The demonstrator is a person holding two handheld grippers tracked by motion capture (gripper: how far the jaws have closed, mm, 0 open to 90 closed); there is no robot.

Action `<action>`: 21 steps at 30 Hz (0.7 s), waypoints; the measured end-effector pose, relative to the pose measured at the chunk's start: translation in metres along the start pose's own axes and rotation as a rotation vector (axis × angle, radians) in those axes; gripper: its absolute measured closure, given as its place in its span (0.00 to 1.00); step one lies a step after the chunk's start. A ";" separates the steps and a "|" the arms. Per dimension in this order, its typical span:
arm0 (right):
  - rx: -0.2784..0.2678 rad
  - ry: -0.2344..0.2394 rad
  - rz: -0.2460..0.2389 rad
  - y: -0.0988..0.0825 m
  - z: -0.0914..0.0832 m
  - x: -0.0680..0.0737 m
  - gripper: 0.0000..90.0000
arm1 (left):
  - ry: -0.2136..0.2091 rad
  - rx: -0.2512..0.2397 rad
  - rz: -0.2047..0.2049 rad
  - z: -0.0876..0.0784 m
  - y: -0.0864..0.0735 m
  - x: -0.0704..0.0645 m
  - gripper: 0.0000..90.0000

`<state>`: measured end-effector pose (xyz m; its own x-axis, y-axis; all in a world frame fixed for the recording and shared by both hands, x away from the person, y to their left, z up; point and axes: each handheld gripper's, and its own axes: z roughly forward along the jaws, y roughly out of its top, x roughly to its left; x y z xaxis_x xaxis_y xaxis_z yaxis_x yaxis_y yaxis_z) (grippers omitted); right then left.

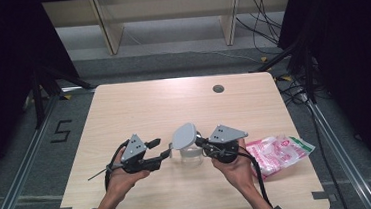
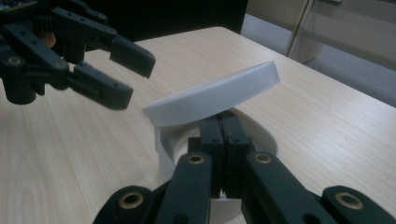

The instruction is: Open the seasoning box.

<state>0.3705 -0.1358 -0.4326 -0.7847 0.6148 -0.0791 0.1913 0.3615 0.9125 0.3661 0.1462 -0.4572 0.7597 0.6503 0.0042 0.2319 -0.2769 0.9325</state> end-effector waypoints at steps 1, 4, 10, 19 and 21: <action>0.000 0.000 0.000 0.000 0.000 0.000 1.00 | 0.000 0.000 0.000 0.000 0.000 0.000 0.50; -0.005 0.009 -0.006 0.003 0.002 0.001 1.00 | -0.005 0.011 -0.013 0.000 -0.004 -0.003 0.48; -0.004 0.022 0.003 0.009 0.005 0.006 1.00 | -0.007 0.026 -0.004 -0.002 -0.009 -0.007 0.44; -0.009 0.039 -0.040 0.015 0.013 0.013 1.00 | -0.002 0.046 -0.014 -0.004 -0.014 -0.010 0.40; -0.010 0.043 -0.042 0.016 0.015 0.014 1.00 | -0.009 0.051 -0.015 -0.005 -0.016 -0.009 0.40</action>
<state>0.3714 -0.1113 -0.4249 -0.8167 0.5683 -0.1006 0.1518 0.3797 0.9126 0.3528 0.1481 -0.4701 0.7610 0.6486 -0.0128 0.2737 -0.3032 0.9128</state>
